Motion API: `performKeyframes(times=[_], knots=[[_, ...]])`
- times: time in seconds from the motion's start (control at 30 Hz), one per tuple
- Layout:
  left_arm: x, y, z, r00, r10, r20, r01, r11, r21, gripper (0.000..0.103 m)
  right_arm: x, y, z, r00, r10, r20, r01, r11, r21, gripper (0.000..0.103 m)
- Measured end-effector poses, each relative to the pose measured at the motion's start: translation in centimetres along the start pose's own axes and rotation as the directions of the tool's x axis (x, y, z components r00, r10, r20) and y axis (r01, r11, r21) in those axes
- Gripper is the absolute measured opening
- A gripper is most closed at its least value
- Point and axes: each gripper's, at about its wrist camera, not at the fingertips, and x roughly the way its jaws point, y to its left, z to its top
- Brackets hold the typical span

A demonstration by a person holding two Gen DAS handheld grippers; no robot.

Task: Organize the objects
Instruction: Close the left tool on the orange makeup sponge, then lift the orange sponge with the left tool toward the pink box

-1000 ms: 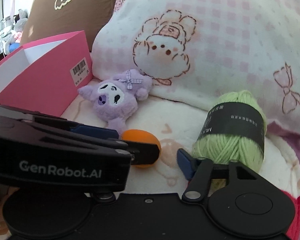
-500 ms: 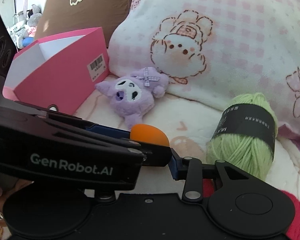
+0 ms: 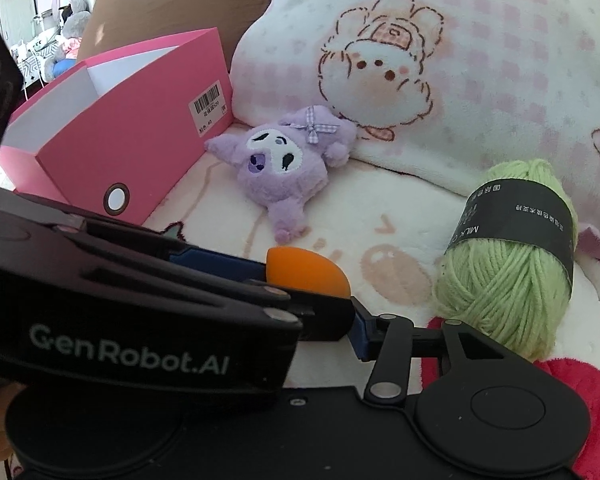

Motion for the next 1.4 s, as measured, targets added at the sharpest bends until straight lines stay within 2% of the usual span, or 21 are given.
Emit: performKeyframes(times=[0.5, 0.53, 0.8, 0.97, 1.17, 1.27, 1.4], knots=[[-1.7, -1.0, -0.1, 1.0, -0.015, -0.011, 0.015, 1.0, -0.011, 0.049, -2.0, 0.9, -0.2, 0.999, -0.028, 0.028, 0.029, 0.999, -0.031, 0.054], [-1.9, -1.1, -0.1, 1.0, -0.018, -0.011, 0.018, 1.0, -0.011, 0.049, -2.4, 0.9, -0.3, 1.0, -0.005, 0.023, 0.006, 0.999, -0.038, 0.054], [-4.2, -1.4, -0.1, 0.999, -0.041, -0.019, 0.041, 0.999, -0.009, 0.047, -4.1, 2.1, -0.7, 0.999, -0.02, 0.046, 0.024, 0.997, -0.077, 0.054], [-5.9, -1.6, -0.3, 0.999, -0.048, -0.003, 0.048, 0.999, 0.003, 0.048, -5.4, 2.6, -0.7, 0.998, 0.004, 0.07, 0.002, 0.997, -0.081, 0.054], [-7.9, -1.8, -1.4, 0.998, -0.057, 0.024, 0.058, 0.998, -0.025, 0.049, -7.2, 3.9, -1.0, 0.997, 0.009, 0.077, -0.001, 0.995, -0.103, 0.054], [-8.9, -2.0, -1.9, 0.998, -0.048, 0.027, 0.049, 0.998, -0.026, 0.049, -7.9, 4.7, -1.3, 0.997, 0.011, 0.081, -0.001, 0.992, -0.123, 0.054], [-10.0, -1.7, -2.3, 0.998, -0.056, 0.008, 0.056, 0.996, -0.075, 0.051, -8.4, 5.7, -1.7, 0.997, 0.026, 0.071, -0.017, 0.993, -0.115, 0.055]])
